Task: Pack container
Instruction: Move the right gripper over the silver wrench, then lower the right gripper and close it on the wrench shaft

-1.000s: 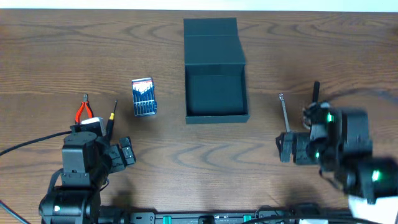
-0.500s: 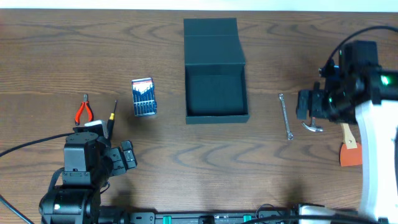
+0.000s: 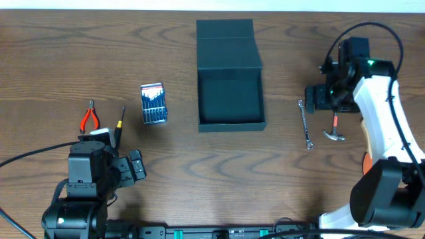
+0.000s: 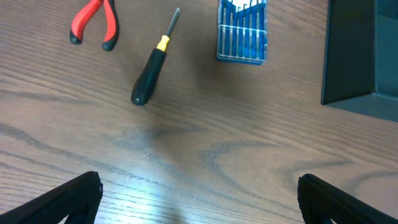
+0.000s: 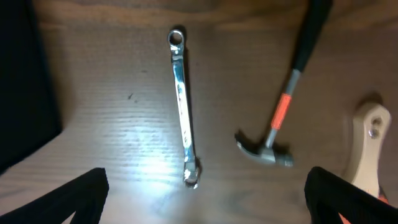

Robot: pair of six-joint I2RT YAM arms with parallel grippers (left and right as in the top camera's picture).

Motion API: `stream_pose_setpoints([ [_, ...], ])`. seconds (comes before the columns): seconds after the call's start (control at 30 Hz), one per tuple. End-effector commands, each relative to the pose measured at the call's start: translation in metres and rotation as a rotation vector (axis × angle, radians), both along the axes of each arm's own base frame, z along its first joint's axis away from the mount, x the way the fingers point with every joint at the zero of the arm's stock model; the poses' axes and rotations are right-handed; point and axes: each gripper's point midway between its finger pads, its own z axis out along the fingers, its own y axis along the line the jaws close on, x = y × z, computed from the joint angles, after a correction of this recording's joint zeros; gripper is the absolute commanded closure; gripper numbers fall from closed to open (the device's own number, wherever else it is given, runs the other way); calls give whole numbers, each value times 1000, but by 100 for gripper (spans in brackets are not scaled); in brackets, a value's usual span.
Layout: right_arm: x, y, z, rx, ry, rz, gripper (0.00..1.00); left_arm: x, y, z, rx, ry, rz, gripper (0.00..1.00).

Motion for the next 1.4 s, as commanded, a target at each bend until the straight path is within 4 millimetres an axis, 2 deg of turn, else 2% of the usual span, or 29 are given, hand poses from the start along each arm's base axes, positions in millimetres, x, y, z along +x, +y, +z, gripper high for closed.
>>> stream_pose_setpoints([
  [0.0,-5,9,-18,5,18,136,5,3,2,8,5,-23,13,1],
  [0.33,-13,20,-55,61,10,160,4,9,1,13,3,-56,14,1],
  [0.87,-27,22,-106,92,153,110,4,15,1,17,1,-83,14,1],
  [1.03,-25,22,-113,93,157,111,5,15,1,17,1,-83,14,1],
  [1.23,-24,22,-114,93,155,111,21,16,1,18,1,-88,14,1],
  [1.37,-25,22,-114,93,158,101,22,18,1,19,0,-95,14,1],
])
